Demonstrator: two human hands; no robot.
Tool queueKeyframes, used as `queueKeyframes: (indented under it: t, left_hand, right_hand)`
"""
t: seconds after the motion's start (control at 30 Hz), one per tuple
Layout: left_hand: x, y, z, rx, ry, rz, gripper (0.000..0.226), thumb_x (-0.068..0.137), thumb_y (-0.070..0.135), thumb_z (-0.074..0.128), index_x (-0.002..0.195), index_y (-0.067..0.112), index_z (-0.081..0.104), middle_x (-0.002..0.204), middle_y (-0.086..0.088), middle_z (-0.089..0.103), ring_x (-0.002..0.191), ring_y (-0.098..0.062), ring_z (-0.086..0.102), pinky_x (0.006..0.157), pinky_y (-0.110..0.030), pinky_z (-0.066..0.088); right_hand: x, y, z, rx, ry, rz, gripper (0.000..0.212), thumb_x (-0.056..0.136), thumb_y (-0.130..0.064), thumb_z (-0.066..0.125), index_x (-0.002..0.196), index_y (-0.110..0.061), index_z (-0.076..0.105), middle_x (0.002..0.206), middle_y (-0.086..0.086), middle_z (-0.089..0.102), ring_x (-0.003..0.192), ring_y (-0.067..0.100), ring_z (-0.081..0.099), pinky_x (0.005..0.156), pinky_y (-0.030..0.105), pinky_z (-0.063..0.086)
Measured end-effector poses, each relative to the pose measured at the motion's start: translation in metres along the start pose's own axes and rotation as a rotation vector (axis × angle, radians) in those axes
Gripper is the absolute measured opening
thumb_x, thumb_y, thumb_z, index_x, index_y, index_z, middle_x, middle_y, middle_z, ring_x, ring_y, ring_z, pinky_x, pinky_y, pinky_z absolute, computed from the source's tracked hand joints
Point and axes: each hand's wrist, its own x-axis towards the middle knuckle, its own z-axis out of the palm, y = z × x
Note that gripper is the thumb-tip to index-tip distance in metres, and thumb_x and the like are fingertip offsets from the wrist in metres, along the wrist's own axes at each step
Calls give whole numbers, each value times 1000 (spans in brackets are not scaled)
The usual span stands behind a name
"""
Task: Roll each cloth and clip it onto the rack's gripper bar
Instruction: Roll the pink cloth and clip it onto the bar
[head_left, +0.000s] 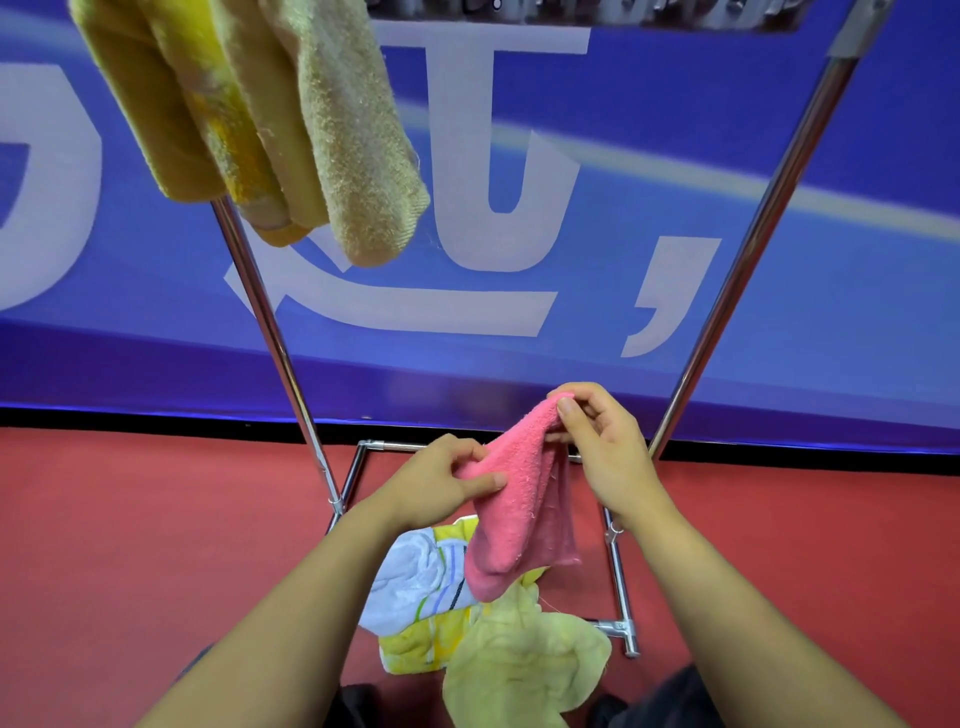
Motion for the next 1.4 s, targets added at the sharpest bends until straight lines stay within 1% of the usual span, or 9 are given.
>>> queueKeyframes:
  t: [0.17,0.4,0.57,0.73,0.87,1.03,1.23,1.3,1.4]
  left_hand:
    - [-2,-8,-10,91,-65,47,25,90,43,73,75,23,74,69,11,56,62,-6,48,66,-32,46]
    - [-4,-4,-23,201,139,21,19,85,49,76,82,31,72,102,8,60,91,-2,62,84,-17,46]
    - [-2,2,-19,159,347,100,36,76,54,83,67,24,66,85,10,65,73,-4,60,70,-20,47]
    - [-2,8,-15,94,428,229,33,77,39,87,64,21,63,73,7,68,67,-10,62,66,-31,52]
    - [-7,13,-17,83,469,257,29,78,37,87,70,18,67,62,9,61,58,-7,52,58,-18,40]
    - [-8,12,-20,-11,381,164,28,81,36,85,104,28,72,72,7,66,63,-5,55,68,-19,48]
    - [-6,9,-19,108,232,131,6,89,35,77,87,29,76,83,9,72,74,-4,61,70,-20,46]
    - [-6,9,-19,126,200,142,2,90,30,76,91,30,75,87,6,70,78,-6,62,74,-24,47]
    - [-7,12,-16,171,64,171,20,94,22,70,110,32,66,82,7,68,73,-5,58,70,-24,43]
  right_hand:
    - [4,4,-6,-1,69,21,16,104,-10,52,101,-19,66,95,-3,69,84,6,68,79,28,59]
    - [7,10,-18,-32,215,81,13,103,-16,56,98,-22,67,98,-2,69,73,6,71,83,31,59]
    - [8,16,-21,-35,275,122,14,102,-19,57,97,-27,67,96,-5,68,72,9,74,86,35,57]
    - [11,19,-23,32,298,165,13,103,-15,55,101,-19,67,99,6,67,73,8,73,73,17,58]
    - [13,22,-25,32,263,200,12,103,-16,54,104,-16,67,100,7,70,73,8,74,79,22,60]
    - [14,24,-26,22,238,212,16,104,-17,54,111,-10,67,106,14,70,77,10,74,79,21,60]
    - [15,29,-27,-17,228,235,14,104,-17,54,106,-16,68,113,18,68,81,17,74,76,18,58]
    - [15,31,-29,-44,234,242,14,104,-20,54,104,-21,68,115,15,68,80,14,75,80,22,58]
    - [15,37,-32,-69,248,251,14,104,-20,55,103,-22,68,115,15,68,77,8,75,88,31,58]
